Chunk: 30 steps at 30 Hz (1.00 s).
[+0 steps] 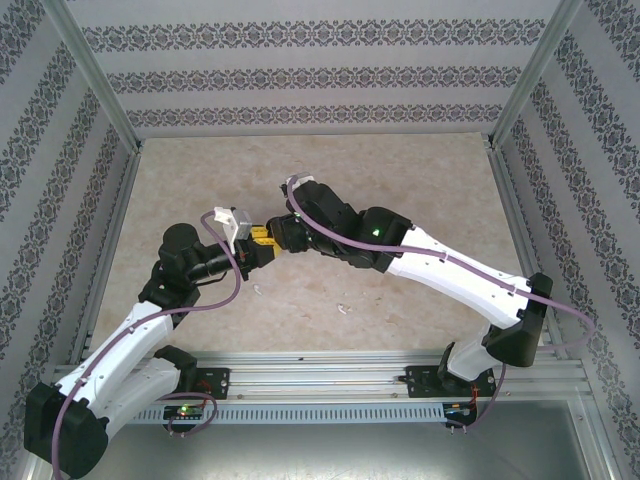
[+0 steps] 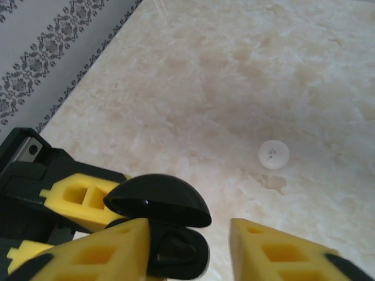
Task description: Insert wireless bluetooth earbuds into charging case
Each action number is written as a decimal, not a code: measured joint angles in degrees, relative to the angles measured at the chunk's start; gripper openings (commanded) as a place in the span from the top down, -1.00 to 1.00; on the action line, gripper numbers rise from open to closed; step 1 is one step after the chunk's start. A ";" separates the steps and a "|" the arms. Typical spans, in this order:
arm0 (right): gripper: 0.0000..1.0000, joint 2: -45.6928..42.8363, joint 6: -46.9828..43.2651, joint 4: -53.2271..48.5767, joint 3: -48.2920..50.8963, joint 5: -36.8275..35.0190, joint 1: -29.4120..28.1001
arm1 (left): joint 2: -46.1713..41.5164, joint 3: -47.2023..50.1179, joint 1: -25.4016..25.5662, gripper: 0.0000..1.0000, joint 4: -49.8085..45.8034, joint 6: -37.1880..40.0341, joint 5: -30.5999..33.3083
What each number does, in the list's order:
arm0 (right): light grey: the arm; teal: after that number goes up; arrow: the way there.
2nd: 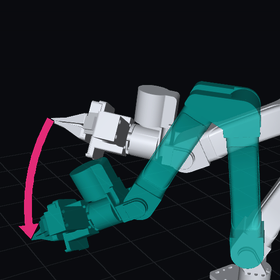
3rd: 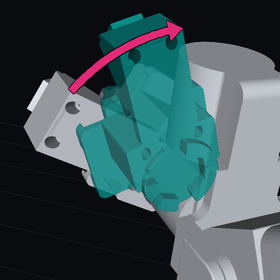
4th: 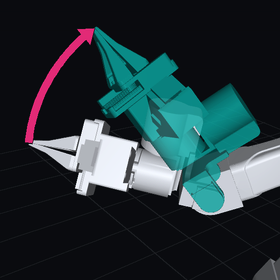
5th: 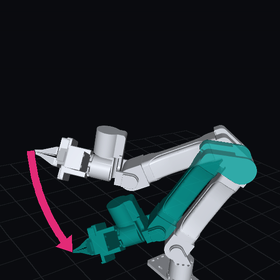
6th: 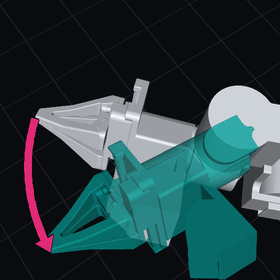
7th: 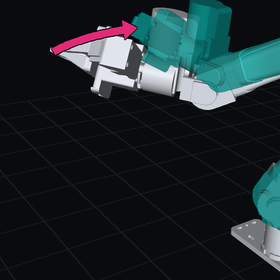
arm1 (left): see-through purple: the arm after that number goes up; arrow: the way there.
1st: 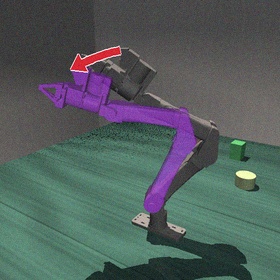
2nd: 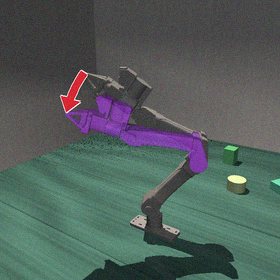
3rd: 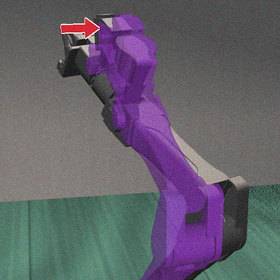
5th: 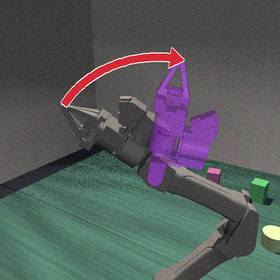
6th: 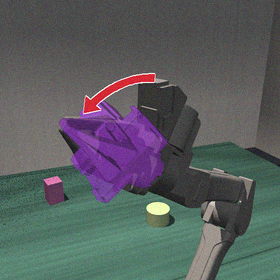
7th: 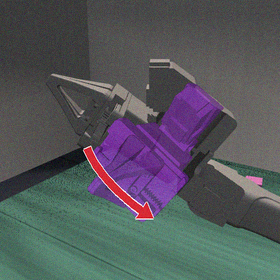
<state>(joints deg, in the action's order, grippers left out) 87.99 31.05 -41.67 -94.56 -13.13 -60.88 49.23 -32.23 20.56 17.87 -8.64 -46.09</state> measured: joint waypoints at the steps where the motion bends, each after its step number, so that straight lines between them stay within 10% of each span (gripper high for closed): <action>1: 0.04 0.00 0.07 -0.42 -0.35 0.11 -0.02 | 0.00 0.00 0.00 0.95 0.09 0.00 0.04; 11: -0.12 -1.07 0.35 -0.70 -1.86 5.25 2.08 | -0.26 -0.02 0.00 0.94 0.59 0.00 0.22; 20: -0.08 -9.35 7.17 8.24 8.24 22.53 15.76 | -0.37 -0.17 0.00 0.95 0.98 -1.64 -2.82; 30: 0.34 -4.66 11.69 11.72 9.35 39.52 19.12 | 3.61 -0.37 0.52 0.96 6.86 -7.78 -7.50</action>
<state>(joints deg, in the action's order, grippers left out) 83.33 42.74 -29.95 -85.21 26.39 -41.76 52.84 -32.60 21.08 24.73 -16.43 -53.58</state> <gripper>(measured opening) 0.361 0.197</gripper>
